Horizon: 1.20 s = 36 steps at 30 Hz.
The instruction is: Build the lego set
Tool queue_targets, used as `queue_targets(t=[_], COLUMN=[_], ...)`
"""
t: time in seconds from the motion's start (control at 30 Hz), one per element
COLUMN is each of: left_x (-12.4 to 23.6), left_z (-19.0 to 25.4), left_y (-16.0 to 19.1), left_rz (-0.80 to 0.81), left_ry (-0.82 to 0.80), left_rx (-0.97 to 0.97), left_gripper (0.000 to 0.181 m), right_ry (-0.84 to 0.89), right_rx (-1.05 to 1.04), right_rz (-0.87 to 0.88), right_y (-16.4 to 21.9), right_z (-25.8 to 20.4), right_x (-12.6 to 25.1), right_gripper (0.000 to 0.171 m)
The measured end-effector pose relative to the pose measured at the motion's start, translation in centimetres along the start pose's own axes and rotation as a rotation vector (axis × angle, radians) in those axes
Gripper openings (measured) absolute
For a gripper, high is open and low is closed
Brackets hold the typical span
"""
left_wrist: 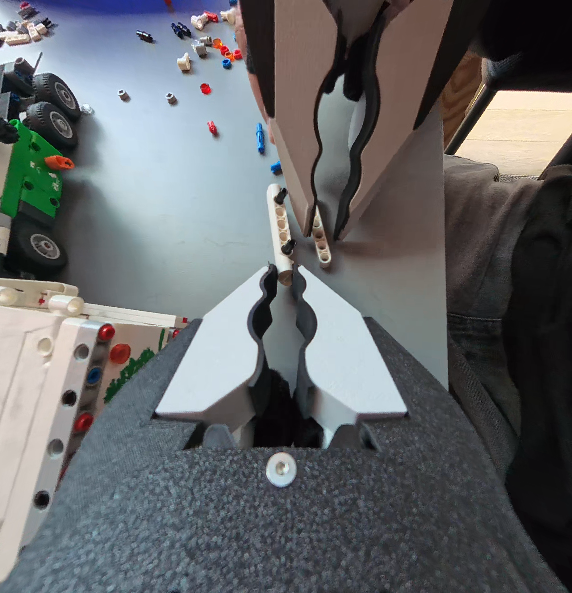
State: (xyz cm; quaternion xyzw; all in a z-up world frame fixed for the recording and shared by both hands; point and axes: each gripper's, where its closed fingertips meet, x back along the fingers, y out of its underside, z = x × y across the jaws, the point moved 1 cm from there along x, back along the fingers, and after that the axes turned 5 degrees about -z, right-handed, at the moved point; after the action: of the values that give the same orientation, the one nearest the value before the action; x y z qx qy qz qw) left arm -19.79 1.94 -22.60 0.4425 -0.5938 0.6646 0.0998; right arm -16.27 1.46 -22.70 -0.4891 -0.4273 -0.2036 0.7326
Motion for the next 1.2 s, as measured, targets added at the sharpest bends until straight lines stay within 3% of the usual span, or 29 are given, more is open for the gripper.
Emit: queue_targets(t=[0.2,0.33,0.57,1.2], left_x=[0.0,0.1,0.0,-0.1], left_z=[-0.1,0.2,0.2,0.3], left_y=[0.0,0.0,-0.1,-0.1], left_rz=[0.0,0.001,0.001,0.001], left_ry=[0.037,0.055,0.05,0.053], left_rx=[0.038,0.027,0.016,0.002], left_gripper=[0.007,0.007,0.006,0.006], right_ry=[0.022,0.147,0.229,0.156], right_rx=[0.03,0.094,0.213,0.227], right_rz=[0.041,0.145,-0.046,-0.218], right_y=[-0.9,-3.4,-3.3,-2.6], right_z=[0.3,0.9,1.3,1.6], right_x=[-0.3,3.4,1.7,1.8], right_gripper=[0.006,0.005,0.006,0.006])
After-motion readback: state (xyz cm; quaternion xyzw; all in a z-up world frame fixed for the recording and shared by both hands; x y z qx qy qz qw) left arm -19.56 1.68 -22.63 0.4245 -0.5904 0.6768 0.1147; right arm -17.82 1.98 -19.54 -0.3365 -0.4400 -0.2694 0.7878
